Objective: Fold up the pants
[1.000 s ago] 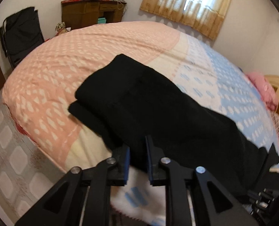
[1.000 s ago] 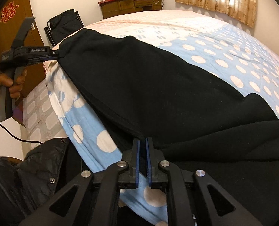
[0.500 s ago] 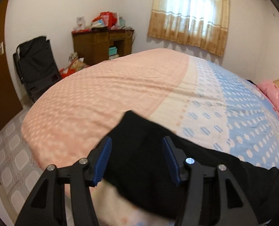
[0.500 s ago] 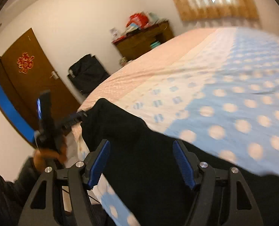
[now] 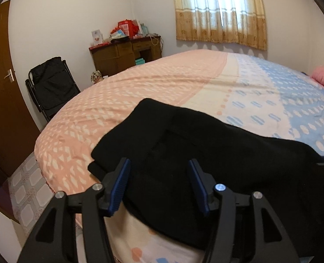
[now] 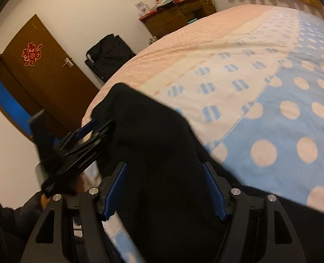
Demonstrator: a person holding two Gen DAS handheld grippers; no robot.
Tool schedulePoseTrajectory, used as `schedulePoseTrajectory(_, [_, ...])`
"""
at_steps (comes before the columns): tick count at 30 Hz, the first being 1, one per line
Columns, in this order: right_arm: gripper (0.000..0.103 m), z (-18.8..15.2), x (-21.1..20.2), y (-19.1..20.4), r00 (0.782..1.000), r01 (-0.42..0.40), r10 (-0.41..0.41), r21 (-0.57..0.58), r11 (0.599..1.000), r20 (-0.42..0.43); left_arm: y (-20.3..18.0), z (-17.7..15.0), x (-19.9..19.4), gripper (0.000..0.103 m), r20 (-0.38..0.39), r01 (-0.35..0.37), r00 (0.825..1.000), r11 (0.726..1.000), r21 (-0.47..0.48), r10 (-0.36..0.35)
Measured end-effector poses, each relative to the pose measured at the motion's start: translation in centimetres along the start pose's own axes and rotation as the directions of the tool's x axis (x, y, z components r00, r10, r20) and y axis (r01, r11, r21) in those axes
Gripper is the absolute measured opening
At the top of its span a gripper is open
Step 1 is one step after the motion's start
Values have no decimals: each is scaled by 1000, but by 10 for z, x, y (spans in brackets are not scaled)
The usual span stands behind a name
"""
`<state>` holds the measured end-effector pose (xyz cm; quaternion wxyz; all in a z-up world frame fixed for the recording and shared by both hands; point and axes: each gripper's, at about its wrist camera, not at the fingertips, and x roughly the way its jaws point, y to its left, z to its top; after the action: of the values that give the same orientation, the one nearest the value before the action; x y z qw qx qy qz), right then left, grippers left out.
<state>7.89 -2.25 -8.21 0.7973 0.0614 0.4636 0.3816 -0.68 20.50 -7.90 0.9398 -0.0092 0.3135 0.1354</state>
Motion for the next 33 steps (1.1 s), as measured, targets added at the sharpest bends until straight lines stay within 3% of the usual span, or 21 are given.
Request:
schedulePoseTrajectory(2, [70, -10, 8, 5, 998, -38, 38, -1, 999, -49, 0, -1, 1, 62, 13, 2, 1000, 1000, -19, -2])
schedulePoseTrajectory(4, [71, -14, 20, 0, 995, -56, 57, 11, 998, -85, -1, 0, 2, 71, 13, 10, 1000, 999, -30, -10])
schedulePoseTrajectory(8, [71, 2, 30, -10, 986, -149, 155, 86, 985, -65, -10, 2, 6, 75, -2, -4, 1000, 1000, -15, 4])
schedulePoseTrajectory(12, [71, 20, 57, -15, 957, -271, 284, 171, 947, -55, -8, 1, 6, 76, 5, 12, 1000, 1000, -16, -12])
schedulePoseTrajectory(17, [71, 49, 73, -21, 967, -251, 254, 190, 949, 6, -13, -1, 8, 78, 5, 5, 1000, 1000, 7, -5])
schedulePoseTrajectory(21, [67, 64, 57, -50, 975, -220, 217, 233, 947, 41, -13, -1, 8, 79, -5, 10, 1000, 1000, 14, -10])
schedulePoseTrajectory(24, [65, 65, 39, -74, 967, -251, 253, 290, 924, 31, -10, -2, 9, 79, -6, 26, 1000, 1000, 7, -26])
schedulePoseTrajectory(26, [58, 60, 20, -86, 981, -186, 191, 312, 932, 13, -11, -2, 9, 79, -5, 25, 1000, 1000, 10, -24])
schedulePoseTrajectory(27, [58, 58, -1, -92, 999, -52, 48, 307, 950, 21, -12, -2, 10, 80, -3, 23, 1000, 1000, 11, -23])
schedulePoseTrajectory(28, [60, 55, -24, -97, 993, 95, -113, 297, 950, 45, -12, -2, 9, 81, -1, 22, 1000, 1000, 11, -22])
schedulePoseTrajectory(29, [60, 51, -51, -104, 962, 222, -258, 299, 928, 87, -13, -2, 10, 81, -1, 20, 1000, 1000, 12, -20])
schedulePoseTrajectory(30, [60, 43, -84, -114, 910, 334, -395, 340, 879, 126, -13, -2, 10, 82, -1, 21, 1000, 1000, 12, -21])
schedulePoseTrajectory(32, [60, 25, -142, -135, 772, 519, -626, 459, 721, 111, -13, -2, 11, 84, -4, 29, 1000, 999, 13, -29])
schedulePoseTrajectory(33, [60, 12, -171, -146, 686, 591, -723, 521, 617, 78, -14, -1, 11, 86, -6, 32, 999, 999, 16, -32])
